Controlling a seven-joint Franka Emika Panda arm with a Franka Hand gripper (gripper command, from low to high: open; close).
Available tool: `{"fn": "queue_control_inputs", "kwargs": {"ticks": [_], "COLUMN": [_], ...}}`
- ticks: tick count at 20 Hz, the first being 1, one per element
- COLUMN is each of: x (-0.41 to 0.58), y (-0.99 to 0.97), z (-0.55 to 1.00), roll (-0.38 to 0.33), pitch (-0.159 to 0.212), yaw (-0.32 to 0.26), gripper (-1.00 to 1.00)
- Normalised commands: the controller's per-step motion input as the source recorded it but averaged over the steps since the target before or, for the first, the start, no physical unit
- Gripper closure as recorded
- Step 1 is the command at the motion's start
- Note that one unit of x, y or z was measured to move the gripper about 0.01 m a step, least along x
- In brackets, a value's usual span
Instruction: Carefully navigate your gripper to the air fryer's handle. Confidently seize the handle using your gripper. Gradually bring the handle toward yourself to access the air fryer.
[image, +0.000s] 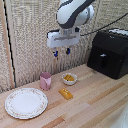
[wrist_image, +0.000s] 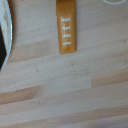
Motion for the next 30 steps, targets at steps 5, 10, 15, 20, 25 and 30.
{"fn": "queue_control_inputs", "kwargs": {"ticks": [5,10,15,20,25,30], "x": [-0.019,0.0,0.153,0.333,0.336,0.247], "y": [-0.04,-0.04,-0.07,-0.07,-0.05,-0.06], "z": [-0.04,-0.01,0.05,0.11,0.01,-0.03], "roll": [-0.114,-0.108,-0.168,-0.281,-0.368,-0.375], "pitch": [0.021,0.016,0.015,0.003,0.0,0.0], "yaw": [-0.314,-0.375,-0.339,-0.266,-0.212,-0.169], "gripper": [-1.0,-1.0,-1.0,-1.0,-1.0,-1.0]}}
